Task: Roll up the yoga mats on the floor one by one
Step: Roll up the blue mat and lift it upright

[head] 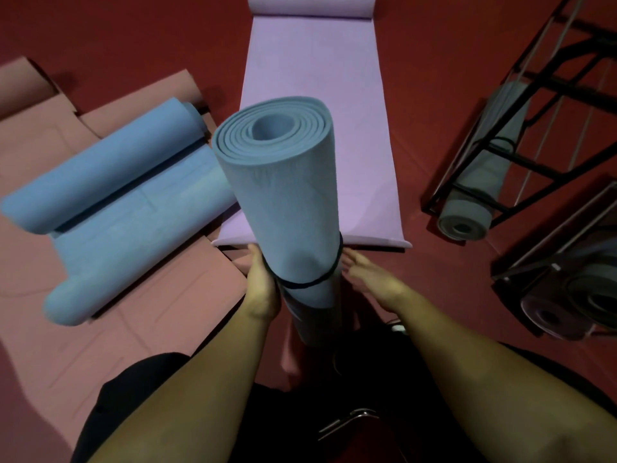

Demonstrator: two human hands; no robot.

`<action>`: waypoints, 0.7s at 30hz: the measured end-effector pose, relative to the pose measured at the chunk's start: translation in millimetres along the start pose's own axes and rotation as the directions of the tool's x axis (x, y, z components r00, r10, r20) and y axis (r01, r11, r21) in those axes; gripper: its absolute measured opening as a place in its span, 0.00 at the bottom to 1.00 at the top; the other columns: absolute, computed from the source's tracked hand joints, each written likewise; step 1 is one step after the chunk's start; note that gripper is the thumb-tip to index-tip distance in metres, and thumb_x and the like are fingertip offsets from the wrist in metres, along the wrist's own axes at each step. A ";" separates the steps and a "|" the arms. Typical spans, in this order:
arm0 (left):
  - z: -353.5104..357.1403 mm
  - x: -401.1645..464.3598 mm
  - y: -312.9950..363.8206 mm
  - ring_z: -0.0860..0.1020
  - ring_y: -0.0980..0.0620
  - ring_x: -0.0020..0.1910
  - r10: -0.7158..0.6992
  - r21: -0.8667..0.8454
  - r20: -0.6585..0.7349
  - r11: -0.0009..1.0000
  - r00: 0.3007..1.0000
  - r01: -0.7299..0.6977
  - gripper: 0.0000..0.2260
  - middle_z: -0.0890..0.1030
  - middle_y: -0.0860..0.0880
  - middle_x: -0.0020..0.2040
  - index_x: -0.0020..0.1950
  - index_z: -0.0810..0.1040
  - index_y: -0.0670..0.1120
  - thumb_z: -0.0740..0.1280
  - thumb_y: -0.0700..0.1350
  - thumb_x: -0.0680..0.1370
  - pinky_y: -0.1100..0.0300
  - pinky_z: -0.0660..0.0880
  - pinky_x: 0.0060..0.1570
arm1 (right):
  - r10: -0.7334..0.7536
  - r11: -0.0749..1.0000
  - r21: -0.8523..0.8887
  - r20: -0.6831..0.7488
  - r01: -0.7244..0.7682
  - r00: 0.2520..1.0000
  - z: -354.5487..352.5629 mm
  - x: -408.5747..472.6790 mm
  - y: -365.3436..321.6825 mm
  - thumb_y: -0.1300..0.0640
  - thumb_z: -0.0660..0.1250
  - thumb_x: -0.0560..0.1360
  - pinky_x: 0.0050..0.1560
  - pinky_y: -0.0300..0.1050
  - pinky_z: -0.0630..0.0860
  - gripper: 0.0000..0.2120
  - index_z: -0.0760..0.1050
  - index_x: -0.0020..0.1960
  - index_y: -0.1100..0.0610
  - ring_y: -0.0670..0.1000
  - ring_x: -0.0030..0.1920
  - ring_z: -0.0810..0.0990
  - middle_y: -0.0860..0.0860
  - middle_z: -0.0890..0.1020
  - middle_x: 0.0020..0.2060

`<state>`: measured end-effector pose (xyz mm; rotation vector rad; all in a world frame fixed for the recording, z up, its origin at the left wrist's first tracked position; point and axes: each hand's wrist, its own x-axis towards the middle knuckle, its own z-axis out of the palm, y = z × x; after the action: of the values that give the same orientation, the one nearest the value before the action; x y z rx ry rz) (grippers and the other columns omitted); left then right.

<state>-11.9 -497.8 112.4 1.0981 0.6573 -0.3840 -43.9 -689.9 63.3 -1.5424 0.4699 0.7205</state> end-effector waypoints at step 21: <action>78.9 69.0 -63.0 0.77 0.53 0.54 -0.093 0.865 0.304 0.444 0.948 -0.234 0.29 0.78 0.51 0.60 0.70 0.68 0.48 0.68 0.63 0.75 0.59 0.71 0.52 | 0.191 0.918 0.309 0.204 -0.248 0.960 -97.0 22.0 61.4 0.40 0.69 0.73 0.66 0.56 0.73 0.32 0.71 0.71 0.56 0.58 0.62 0.79 0.57 0.79 0.64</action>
<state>26.1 -593.7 46.7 2.0419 0.0426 -0.8802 -53.8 -789.6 3.2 -1.1106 0.6097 0.8901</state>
